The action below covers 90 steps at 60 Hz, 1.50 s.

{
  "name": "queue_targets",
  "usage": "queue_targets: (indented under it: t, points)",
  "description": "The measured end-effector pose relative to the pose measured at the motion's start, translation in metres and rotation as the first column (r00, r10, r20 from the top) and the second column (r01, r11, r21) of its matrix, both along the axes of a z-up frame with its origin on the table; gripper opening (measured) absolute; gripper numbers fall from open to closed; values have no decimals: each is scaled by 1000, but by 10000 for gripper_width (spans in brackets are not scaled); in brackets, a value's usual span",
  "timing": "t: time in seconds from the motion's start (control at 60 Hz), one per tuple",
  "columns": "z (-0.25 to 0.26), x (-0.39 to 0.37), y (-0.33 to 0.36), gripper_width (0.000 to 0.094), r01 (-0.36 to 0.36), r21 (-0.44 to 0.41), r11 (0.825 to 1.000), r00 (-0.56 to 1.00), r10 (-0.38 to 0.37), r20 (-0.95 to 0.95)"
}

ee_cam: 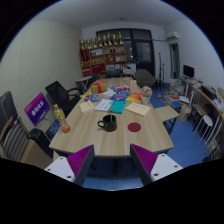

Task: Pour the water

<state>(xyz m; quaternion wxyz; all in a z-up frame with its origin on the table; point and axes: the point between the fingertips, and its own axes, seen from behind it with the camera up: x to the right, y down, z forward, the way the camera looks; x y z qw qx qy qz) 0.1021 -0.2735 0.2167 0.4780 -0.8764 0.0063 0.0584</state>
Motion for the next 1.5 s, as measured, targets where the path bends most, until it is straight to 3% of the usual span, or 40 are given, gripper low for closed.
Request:
queue_targets:
  t: [0.2, 0.283, 0.433, 0.583, 0.7, 0.783, 0.983, 1.083, 1.15, 1.217, 1.283, 1.333, 1.417, 1.5]
  points:
    - [-3, -10, 13, 818, 28, 46, 999, 1000, -29, 10]
    - [-1, -29, 22, 825, -1, 103, 995, 1000, 0, 14]
    - [-5, -103, 42, 827, -66, 213, 975, 997, 59, 41]
    - [-34, -207, 91, 824, -61, 247, 967, 998, 64, -6]
    - [-58, -291, 152, 821, -73, 311, 948, 997, 77, 1]
    - [-84, -337, 201, 808, -65, 335, 940, 998, 65, 11]
    - [-133, -382, 290, 802, 14, 335, 942, 999, -28, 36]
    - [-135, -398, 321, 802, 23, 363, 932, 997, -48, 62]
    - [-128, -392, 337, 801, 30, 414, 910, 996, -60, 59]
    - [-126, -399, 347, 772, 47, 426, 903, 993, -87, 74]
    - [-137, -385, 354, 474, 62, 406, 912, 991, -106, 87]
    - [-137, -387, 357, 466, 73, 417, 906, 991, -112, 69]
    - [-135, -384, 360, 465, 31, 428, 903, 992, -78, 94]
    - [-137, -387, 363, 465, -5, 407, 913, 993, -43, 110]
